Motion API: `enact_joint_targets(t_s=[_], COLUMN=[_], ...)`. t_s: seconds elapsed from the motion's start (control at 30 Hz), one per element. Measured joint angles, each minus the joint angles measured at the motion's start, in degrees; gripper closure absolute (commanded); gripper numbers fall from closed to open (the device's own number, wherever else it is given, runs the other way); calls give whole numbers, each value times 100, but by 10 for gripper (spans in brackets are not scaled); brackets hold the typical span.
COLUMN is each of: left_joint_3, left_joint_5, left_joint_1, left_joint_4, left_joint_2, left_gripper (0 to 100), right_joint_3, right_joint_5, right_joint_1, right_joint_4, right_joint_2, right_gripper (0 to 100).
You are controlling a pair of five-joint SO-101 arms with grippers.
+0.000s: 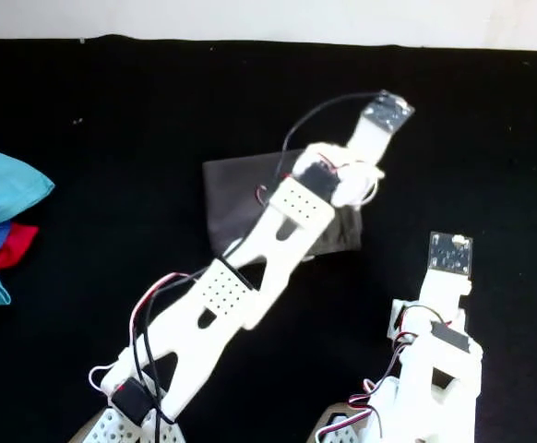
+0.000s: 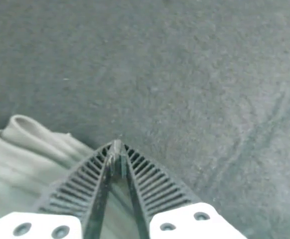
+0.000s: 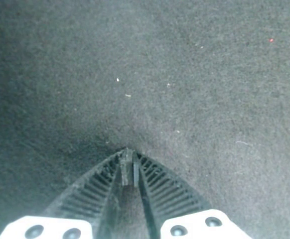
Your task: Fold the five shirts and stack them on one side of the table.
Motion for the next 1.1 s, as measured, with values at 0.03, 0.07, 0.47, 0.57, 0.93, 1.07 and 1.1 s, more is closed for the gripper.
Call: enact_joint_targets(t_s=[0.03, 0.07, 0.47, 0.57, 0.93, 1.07, 1.1], left_joint_3=[0, 0, -9, 0, 0, 0, 0], left_joint_5=[0, 0, 0, 0, 0, 0, 0], left_joint_1=[-9, -18, -1099, -1029, -492, -193, -132], left_joint_4=[88, 167, -132, -642, -1451, -1451, -1451], left_joint_2=[-158, -343, -492, 18, 747, 747, 747], left_gripper=[992, 992, 992, 992, 992, 992, 992], right_joint_3=[0, 0, 0, 0, 0, 0, 0], right_joint_5=[0, 0, 0, 0, 0, 0, 0], right_joint_1=[0, 0, 0, 0, 0, 0, 0], right_joint_4=[0, 0, 0, 0, 0, 0, 0], right_joint_2=[0, 0, 0, 0, 0, 0, 0], right_gripper=[992, 992, 992, 992, 992, 992, 992])
